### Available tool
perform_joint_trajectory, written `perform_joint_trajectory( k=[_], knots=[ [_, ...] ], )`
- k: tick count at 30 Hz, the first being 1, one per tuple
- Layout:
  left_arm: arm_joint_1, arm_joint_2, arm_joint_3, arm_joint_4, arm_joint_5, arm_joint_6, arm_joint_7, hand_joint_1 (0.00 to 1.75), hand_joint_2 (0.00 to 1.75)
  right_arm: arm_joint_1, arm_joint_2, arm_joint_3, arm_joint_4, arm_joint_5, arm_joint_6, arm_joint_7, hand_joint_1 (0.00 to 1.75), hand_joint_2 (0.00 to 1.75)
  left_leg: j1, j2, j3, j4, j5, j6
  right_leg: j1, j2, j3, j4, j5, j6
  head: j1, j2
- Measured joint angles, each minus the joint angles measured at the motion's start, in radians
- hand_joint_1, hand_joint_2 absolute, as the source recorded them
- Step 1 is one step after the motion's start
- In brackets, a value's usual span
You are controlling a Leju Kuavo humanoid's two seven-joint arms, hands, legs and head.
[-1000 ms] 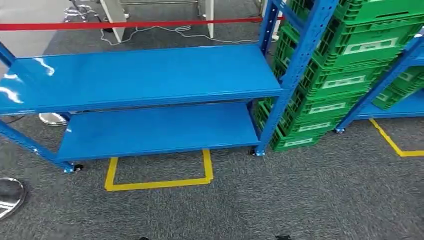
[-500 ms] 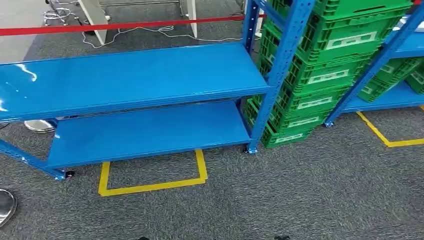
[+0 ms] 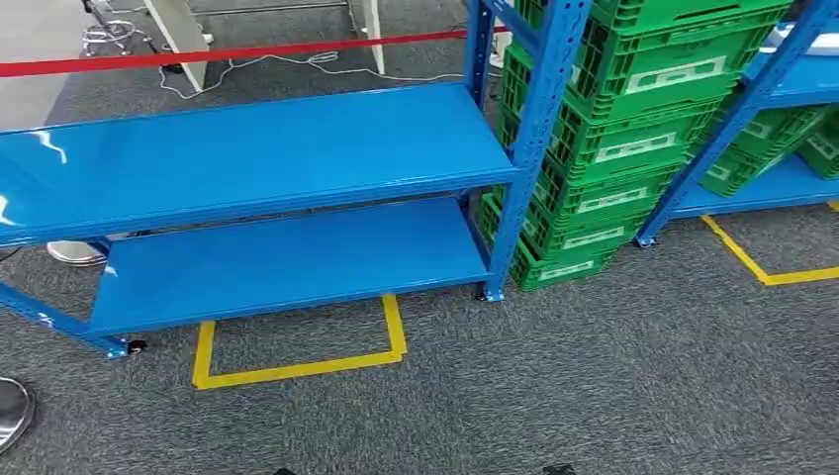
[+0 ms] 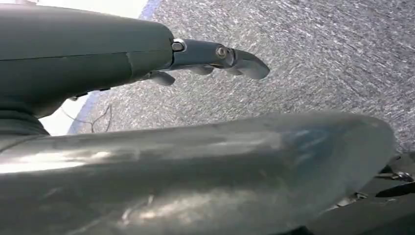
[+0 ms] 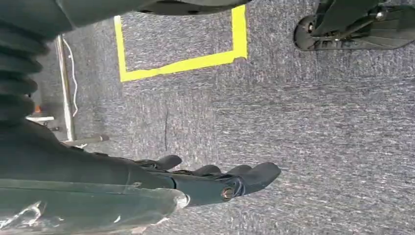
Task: Take the parts from the cabinet and place them on the table.
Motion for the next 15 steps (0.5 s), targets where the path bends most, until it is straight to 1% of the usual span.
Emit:
perform_joint_trajectory(
  k=[7, 15],
  knots=[
    [0.0, 0.0, 0.001, 0.0, 0.0, 0.0, -0.002, 0.0, 0.0, 0.0, 0.0, 0.001, 0.0, -0.003, 0.006, -0.013, 0.0, 1.75, -0.004, 0.0, 0.0, 0.0, 0.001, 0.003, -0.005, 0.0, 0.001, -0.003, 0.004, 0.004, 0.0, 0.0],
    [0.0, 0.001, 0.001, 0.0, -0.003, 0.001, -0.005, 0.0, 0.0, 0.0, 0.0, 0.001, 0.0, -0.01, 0.015, -0.02, 0.0, 1.75, -0.005, 0.0, 0.0, 0.001, 0.001, 0.004, -0.007, 0.0, 0.001, -0.003, 0.004, 0.005, 0.0, 0.0]
  ],
)
